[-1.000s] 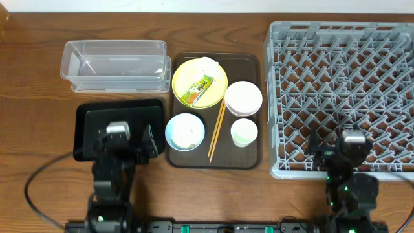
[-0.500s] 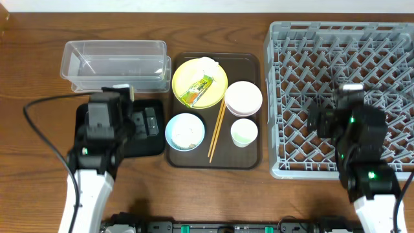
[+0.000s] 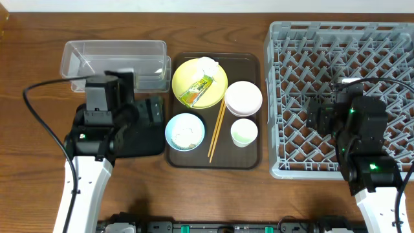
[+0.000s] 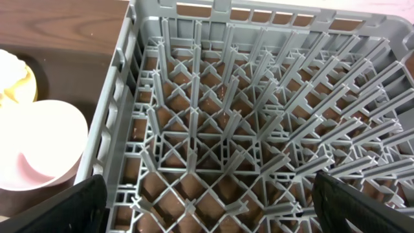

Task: Sort waste into correct bins and load items into the dishwasher rack
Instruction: 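Reach the left gripper to the yellow plate and grasp the green wrapper, then carry the green wrapper with the left gripper into the clear bin, then return the left gripper to the yellow plate and grasp the white tissue, then drop the white tissue into the clear bin with the left gripper, then grasp the rim of the light-blue rice bowl with the left gripper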

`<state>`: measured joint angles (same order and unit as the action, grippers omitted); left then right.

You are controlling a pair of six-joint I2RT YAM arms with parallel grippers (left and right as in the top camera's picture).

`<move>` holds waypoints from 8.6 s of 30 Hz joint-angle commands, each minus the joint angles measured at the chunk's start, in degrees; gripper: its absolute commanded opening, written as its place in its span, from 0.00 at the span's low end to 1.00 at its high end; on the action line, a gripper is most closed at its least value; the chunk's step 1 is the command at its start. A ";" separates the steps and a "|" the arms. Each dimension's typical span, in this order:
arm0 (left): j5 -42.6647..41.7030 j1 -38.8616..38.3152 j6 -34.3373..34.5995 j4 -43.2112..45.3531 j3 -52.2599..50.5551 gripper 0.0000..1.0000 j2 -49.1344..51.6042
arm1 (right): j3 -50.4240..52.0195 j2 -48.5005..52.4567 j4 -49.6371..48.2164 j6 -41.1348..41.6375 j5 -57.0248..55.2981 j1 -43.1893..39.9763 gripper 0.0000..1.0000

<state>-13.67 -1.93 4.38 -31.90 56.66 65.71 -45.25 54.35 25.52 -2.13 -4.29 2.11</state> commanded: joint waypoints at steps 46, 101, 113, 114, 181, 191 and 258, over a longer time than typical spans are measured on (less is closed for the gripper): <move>3.26 -18.29 -14.43 14.82 17.59 0.52 50.77 | -1.31 -0.11 0.02 0.37 0.48 0.55 0.99; 9.44 -0.33 -13.55 26.88 17.57 0.52 34.67 | -1.31 -0.11 0.66 0.33 0.44 0.55 0.99; 8.37 -13.99 -13.75 33.79 17.68 0.74 36.70 | -1.31 -0.11 0.74 0.33 0.46 0.55 0.99; 8.37 -14.62 -13.75 34.77 17.68 0.74 37.62 | -1.31 -0.11 0.83 0.33 0.44 0.55 0.99; 7.28 3.30 -13.55 19.23 16.70 0.17 35.82 | -1.29 -0.07 2.45 0.33 0.44 0.55 0.99; 7.26 4.04 -13.25 20.74 16.70 0.62 34.36 | -1.29 -0.07 2.36 0.33 0.44 0.55 0.99; 9.27 -30.49 8.37 -18.18 15.65 0.25 42.47 | -1.29 -0.07 3.19 0.35 0.46 0.55 0.99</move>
<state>-5.56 -32.16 13.13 -49.71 73.21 107.39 -45.30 54.37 28.67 -2.13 -4.27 2.11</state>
